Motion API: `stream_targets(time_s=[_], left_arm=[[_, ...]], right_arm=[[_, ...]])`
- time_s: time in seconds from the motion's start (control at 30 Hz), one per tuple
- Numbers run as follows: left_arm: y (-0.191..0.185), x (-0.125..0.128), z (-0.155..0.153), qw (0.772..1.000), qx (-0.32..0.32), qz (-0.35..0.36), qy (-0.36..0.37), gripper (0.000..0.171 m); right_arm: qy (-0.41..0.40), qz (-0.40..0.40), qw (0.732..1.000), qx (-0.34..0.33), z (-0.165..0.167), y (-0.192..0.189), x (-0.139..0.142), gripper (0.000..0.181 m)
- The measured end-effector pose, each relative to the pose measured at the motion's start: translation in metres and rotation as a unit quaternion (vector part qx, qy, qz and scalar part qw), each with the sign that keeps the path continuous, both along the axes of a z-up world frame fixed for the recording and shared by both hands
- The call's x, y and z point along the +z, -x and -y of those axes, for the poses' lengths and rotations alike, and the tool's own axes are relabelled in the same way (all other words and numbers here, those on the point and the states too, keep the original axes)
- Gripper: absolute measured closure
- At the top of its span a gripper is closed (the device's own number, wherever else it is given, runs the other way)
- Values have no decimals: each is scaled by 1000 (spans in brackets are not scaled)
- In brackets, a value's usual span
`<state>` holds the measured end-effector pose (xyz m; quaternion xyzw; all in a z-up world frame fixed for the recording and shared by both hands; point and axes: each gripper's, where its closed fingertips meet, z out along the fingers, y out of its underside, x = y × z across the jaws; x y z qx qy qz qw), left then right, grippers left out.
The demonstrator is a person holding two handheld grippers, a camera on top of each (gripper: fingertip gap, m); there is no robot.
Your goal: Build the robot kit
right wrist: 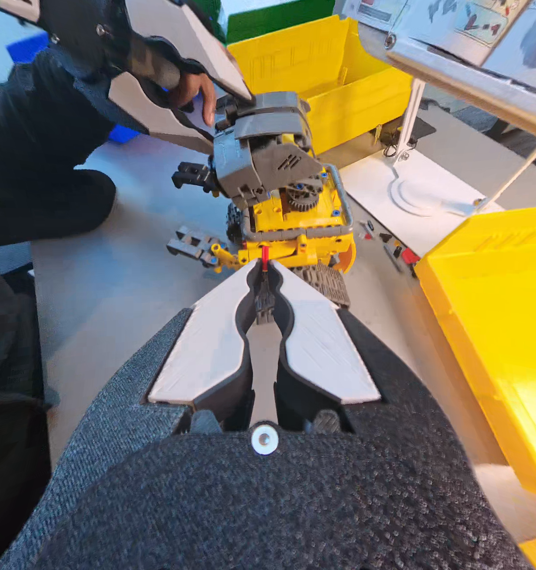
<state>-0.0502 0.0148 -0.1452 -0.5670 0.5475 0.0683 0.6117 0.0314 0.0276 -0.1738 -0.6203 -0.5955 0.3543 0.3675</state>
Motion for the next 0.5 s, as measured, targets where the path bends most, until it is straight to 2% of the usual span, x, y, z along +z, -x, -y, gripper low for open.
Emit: stream_targets(time_s=[0.17,0.5], left_arm=[[2,1,-1,999,-11,27,16,141],[3,7,-10,995,-12,-1,100,141]], right_arm=[[0,37,999,-4,-11,27,-10,178],[-1,61,998,15,-29,42,-13,178]])
